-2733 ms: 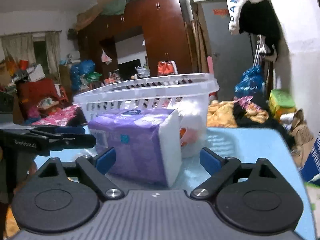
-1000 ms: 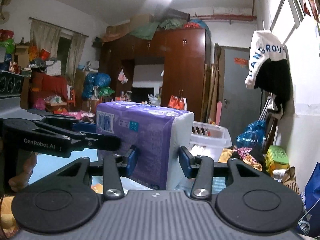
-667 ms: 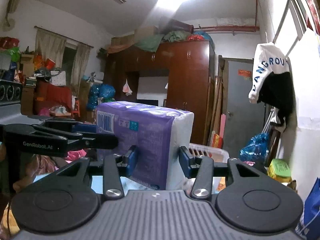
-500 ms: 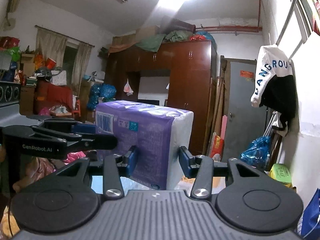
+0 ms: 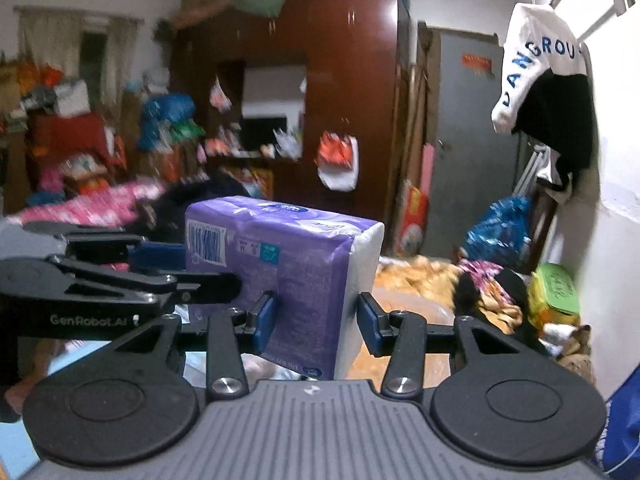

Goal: Organize objects
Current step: 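Lift the large purple package with both grippers and lower it into the basket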

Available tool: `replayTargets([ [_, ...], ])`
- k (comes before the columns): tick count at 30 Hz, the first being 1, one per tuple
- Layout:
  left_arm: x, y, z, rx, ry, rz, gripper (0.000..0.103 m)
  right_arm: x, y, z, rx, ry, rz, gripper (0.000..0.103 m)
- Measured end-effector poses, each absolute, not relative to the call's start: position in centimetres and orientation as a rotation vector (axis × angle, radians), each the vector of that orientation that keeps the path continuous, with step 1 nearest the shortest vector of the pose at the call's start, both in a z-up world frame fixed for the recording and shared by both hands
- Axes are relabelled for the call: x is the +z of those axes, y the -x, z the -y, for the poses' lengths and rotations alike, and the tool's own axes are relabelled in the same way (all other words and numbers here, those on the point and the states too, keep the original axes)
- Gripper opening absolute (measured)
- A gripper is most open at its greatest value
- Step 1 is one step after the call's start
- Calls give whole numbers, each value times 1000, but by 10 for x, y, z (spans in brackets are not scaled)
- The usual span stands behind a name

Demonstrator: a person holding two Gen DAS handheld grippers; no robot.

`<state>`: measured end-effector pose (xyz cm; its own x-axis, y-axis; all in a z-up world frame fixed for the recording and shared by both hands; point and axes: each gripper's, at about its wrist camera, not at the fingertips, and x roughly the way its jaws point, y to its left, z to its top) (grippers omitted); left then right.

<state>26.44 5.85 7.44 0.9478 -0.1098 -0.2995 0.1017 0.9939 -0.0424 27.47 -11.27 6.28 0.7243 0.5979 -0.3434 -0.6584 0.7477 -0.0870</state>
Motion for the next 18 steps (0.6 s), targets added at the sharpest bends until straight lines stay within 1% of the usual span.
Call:
replayTargets([
  [7, 69, -271, -58, -97, 25, -332, 51, 55, -277, 122, 707, 181, -342, 48],
  [8, 68, -270, -56, -83, 9, -315, 56, 57, -277, 123, 713, 180, -346, 48],
  [9, 69, -263, -58, -50, -1, -287, 62, 60, -277, 126, 704, 178, -331, 51],
  [10, 71, -252, -63, -8, 7, -251, 75, 66, -278, 129, 680, 174, -304, 63],
  [11, 73, -244, -67, 11, 26, -217, 81, 67, -272, 137, 658, 158, -274, 82],
  [13, 74, -221, -79, 0, 76, -171, 81, 65, -261, 155, 652, 129, -241, 96],
  [15, 69, -195, -85, -38, 88, -157, 81, 59, -249, 175, 657, 79, -229, 99],
  [16, 64, -181, -85, -42, 72, -152, 82, 53, -242, 186, 670, 48, -228, 103],
  [18, 52, -159, -84, -36, 50, -161, 83, 34, -228, 209, 690, -32, -246, 103],
])
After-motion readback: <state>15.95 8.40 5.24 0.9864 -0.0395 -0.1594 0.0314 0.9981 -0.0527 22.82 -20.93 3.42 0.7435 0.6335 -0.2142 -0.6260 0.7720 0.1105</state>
